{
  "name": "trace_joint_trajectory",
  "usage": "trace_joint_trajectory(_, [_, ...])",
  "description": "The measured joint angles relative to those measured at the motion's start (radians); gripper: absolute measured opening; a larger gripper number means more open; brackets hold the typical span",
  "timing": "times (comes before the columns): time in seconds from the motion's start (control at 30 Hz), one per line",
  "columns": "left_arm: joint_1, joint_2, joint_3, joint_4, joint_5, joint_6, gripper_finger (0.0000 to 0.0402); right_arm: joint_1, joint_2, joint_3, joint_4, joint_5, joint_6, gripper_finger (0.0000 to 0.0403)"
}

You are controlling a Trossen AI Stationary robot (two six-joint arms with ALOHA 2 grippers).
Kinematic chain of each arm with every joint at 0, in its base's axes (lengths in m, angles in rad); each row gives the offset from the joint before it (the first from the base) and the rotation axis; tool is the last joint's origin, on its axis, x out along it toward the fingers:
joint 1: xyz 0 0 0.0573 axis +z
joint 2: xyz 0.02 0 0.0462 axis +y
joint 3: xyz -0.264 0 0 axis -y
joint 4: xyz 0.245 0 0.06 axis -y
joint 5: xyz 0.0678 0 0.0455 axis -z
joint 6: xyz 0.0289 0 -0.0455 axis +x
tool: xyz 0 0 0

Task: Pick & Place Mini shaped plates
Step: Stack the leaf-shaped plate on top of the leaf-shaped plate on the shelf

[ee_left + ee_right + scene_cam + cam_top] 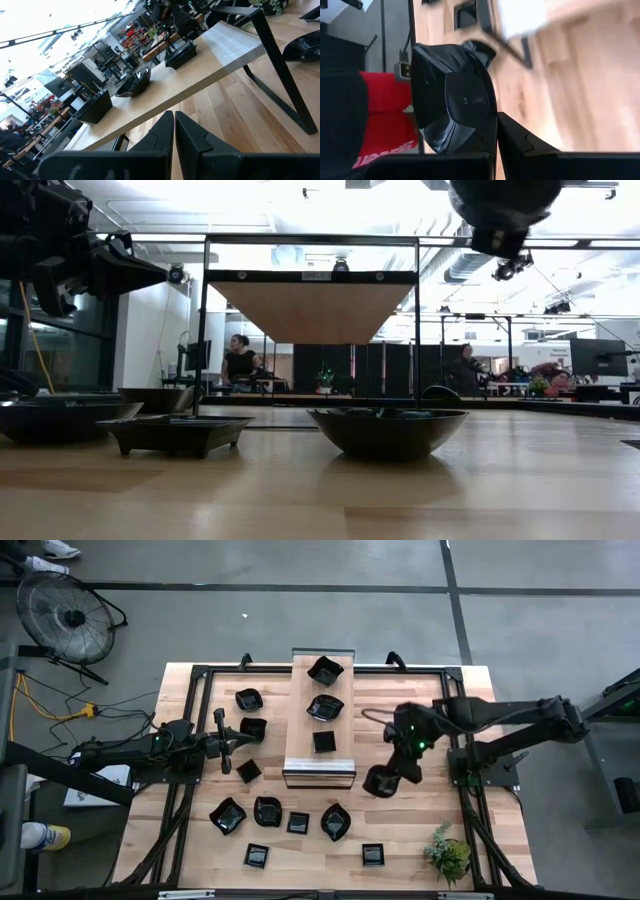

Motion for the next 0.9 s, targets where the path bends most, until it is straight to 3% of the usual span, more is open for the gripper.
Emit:
trace_joint_trajectory(0.47, [0.0, 0.0, 0.0, 0.0, 0.0, 0.0, 0.0012, -0.216, 0.199, 0.259, -0.042, -0.009, -0.232, 0.0])
trace_joint_trajectory(0.9, [0.0, 0.0, 0.0, 0.0, 0.0, 0.0, 0.0012, -0.382, 0.478, 0.622, -0.12, -0.011, -0.375, 0.0])
